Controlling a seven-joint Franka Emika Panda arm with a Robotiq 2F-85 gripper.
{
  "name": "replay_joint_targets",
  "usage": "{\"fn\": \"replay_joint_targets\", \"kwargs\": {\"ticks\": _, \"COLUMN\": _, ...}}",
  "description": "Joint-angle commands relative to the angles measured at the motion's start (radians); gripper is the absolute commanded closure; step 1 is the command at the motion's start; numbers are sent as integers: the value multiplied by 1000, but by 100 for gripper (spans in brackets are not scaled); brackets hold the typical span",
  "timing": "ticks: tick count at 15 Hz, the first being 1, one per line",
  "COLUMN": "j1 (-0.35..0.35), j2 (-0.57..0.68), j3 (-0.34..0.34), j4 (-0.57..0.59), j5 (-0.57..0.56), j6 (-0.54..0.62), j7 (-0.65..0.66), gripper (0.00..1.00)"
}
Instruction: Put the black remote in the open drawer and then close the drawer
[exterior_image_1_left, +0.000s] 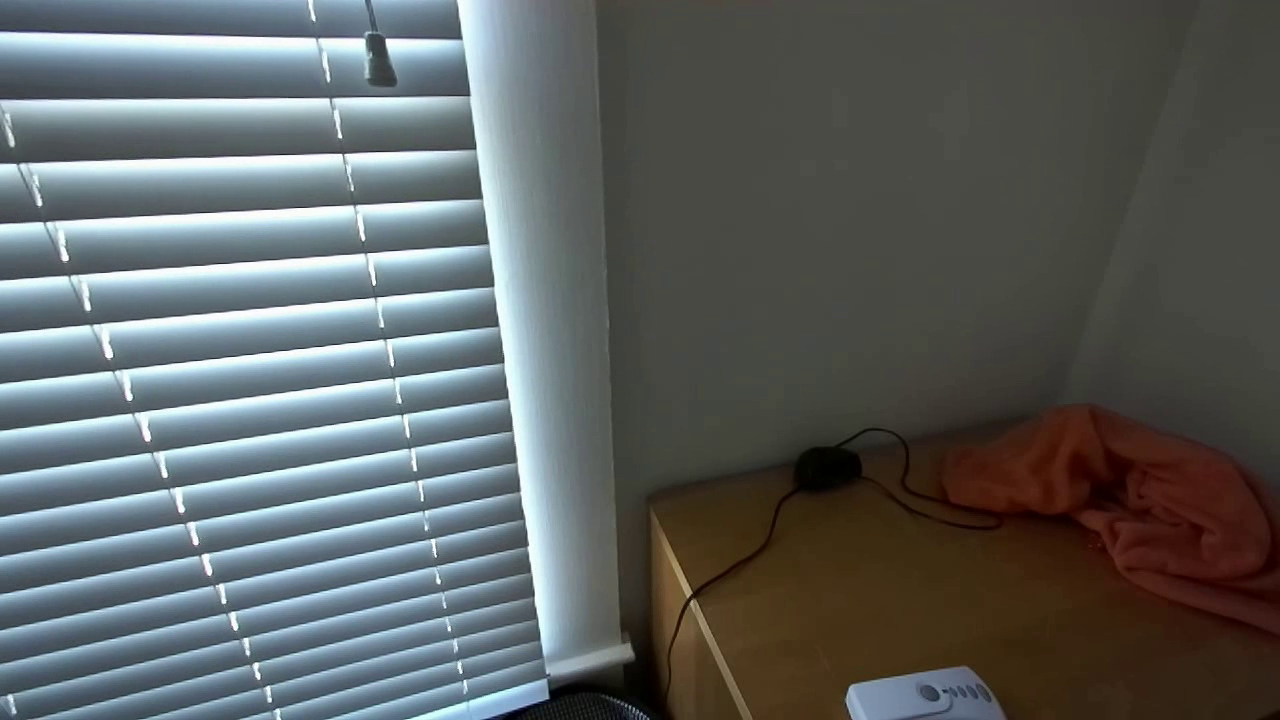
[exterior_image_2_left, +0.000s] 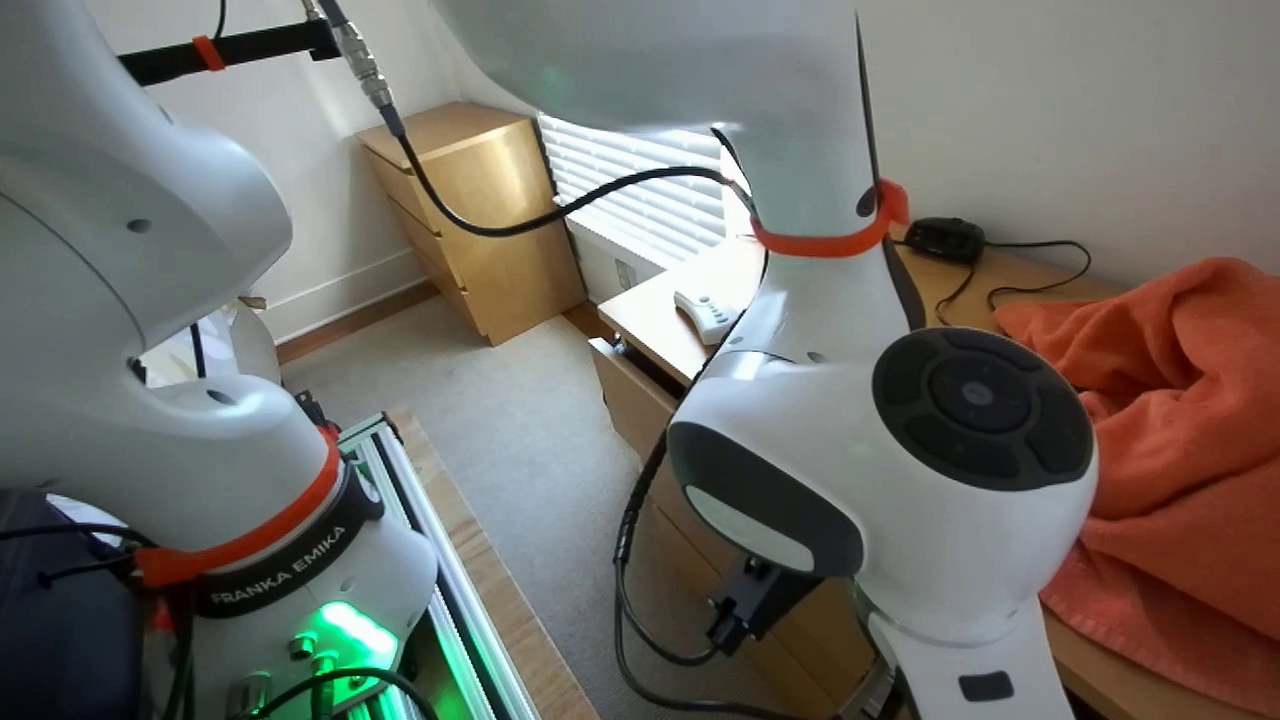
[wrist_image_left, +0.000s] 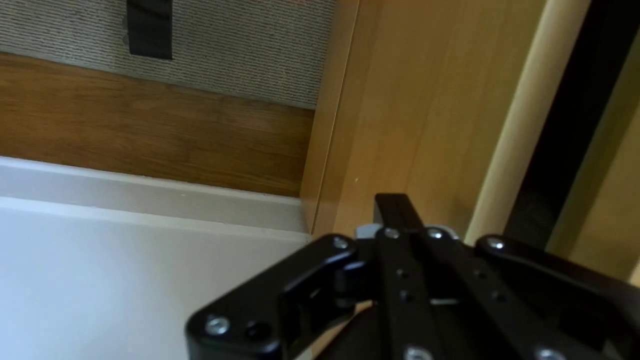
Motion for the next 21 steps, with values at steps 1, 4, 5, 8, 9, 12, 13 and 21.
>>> {"fn": "replay_joint_targets", "kwargs": {"ticks": 1, "j1": 50, "j2": -119, "j3": -77, "j4": -102, "j5": -9, "j6": -4, "j7": -4, "gripper": 74}}
{"fn": "replay_joint_targets", "kwargs": {"ticks": 4, "j1": 124, "j2": -215, "j3": -185, "j4": -190, "j5": -51, "j6": 0, "j7": -14, "gripper": 60}}
{"fn": "replay_joint_targets", "kwargs": {"ticks": 5, "j1": 158, "j2": -246, "j3": -228, "j4": -219, "j5": -72, "j6": 0, "j7": -21, "gripper": 53}}
{"fn": "replay_joint_targets", "kwargs": {"ticks": 8, "j1": 258, "j2": -330, "j3": -348, "j4": -293, "j5": -151, "j6": 39, "j7": -47, "gripper": 29}}
{"fn": "replay_joint_targets", "kwargs": {"ticks": 9, "j1": 288, "j2": -358, "j3": -381, "j4": -315, "j5": -182, "j6": 53, "j7": -63, "gripper": 22}}
{"fn": "replay_joint_targets", "kwargs": {"ticks": 12, "j1": 375, "j2": -355, "j3": -472, "j4": -275, "j5": -278, "j6": 81, "j7": -106, "gripper": 1}}
{"fn": "replay_joint_targets", "kwargs": {"ticks": 13, "j1": 399, "j2": -370, "j3": -495, "j4": -271, "j5": -306, "j6": 82, "j7": -124, "gripper": 0}}
{"fn": "replay_joint_targets", "kwargs": {"ticks": 21, "j1": 516, "j2": -522, "j3": -587, "j4": -271, "j5": -469, "j6": 38, "j7": -287, "gripper": 0}}
